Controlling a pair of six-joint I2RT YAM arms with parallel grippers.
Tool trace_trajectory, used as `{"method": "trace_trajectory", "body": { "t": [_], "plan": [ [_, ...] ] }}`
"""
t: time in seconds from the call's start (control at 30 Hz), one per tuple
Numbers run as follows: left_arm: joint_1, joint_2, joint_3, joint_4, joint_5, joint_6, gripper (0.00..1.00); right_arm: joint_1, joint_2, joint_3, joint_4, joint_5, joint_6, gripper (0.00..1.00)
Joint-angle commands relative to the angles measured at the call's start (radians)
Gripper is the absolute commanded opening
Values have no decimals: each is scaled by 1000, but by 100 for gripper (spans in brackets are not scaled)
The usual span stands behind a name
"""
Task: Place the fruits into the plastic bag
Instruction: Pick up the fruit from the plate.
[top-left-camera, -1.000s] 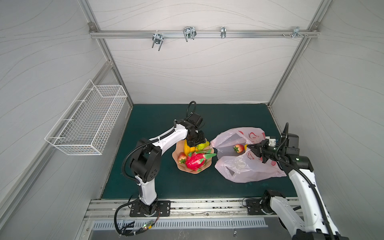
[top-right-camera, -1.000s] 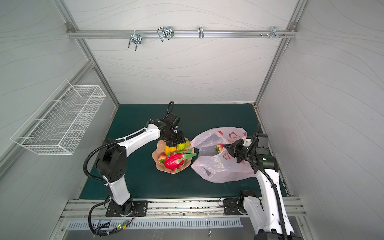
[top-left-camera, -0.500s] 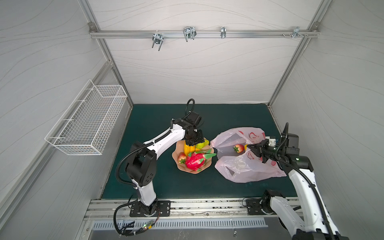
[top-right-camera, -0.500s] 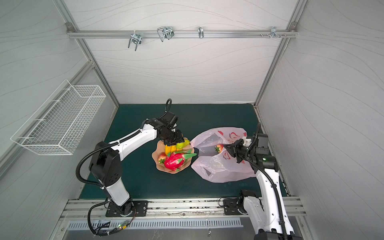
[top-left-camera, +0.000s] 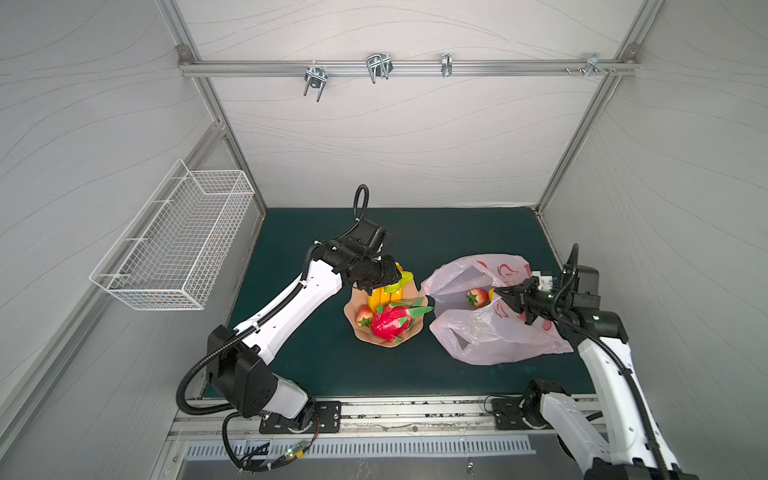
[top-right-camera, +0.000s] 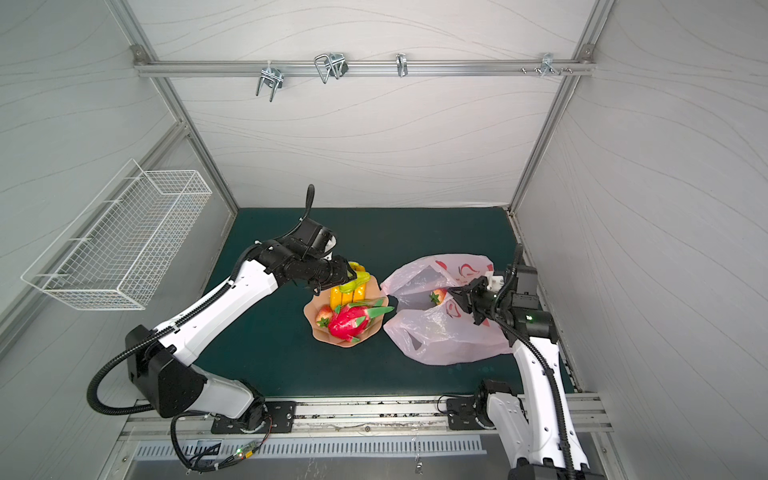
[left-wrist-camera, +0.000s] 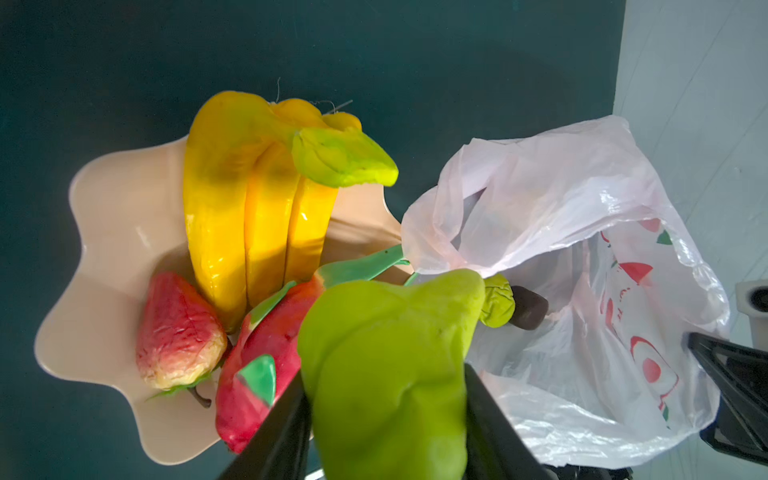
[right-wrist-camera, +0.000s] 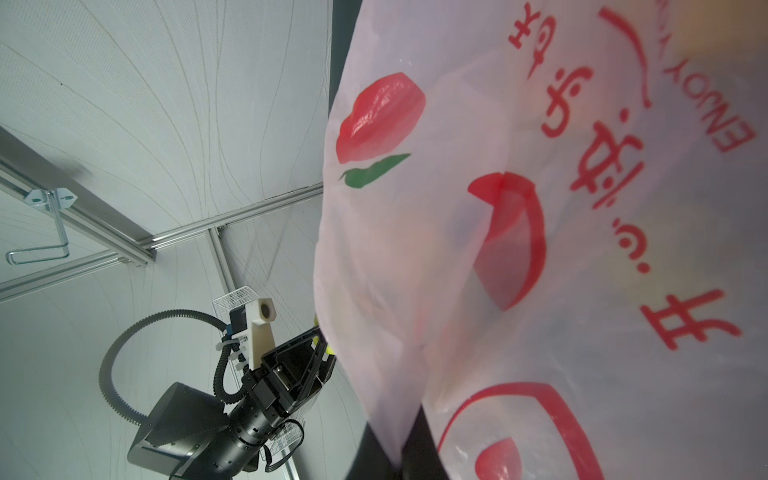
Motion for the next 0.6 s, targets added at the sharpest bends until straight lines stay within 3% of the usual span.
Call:
{"method": "trace_trajectory", "body": {
  "t": [0.0, 0.37, 0.57],
  "plan": [
    [-53, -5, -3, 74, 31, -56, 28, -4, -6, 16, -13, -8, 6, 0],
    [-250, 141, 83, 205, -22, -162, 25, -3, -23, 14, -31, -11, 2, 0],
    [-350, 182, 47, 241, -31, -196, 24, -3, -30, 15, -39, -12, -1, 0]
  ]
}}
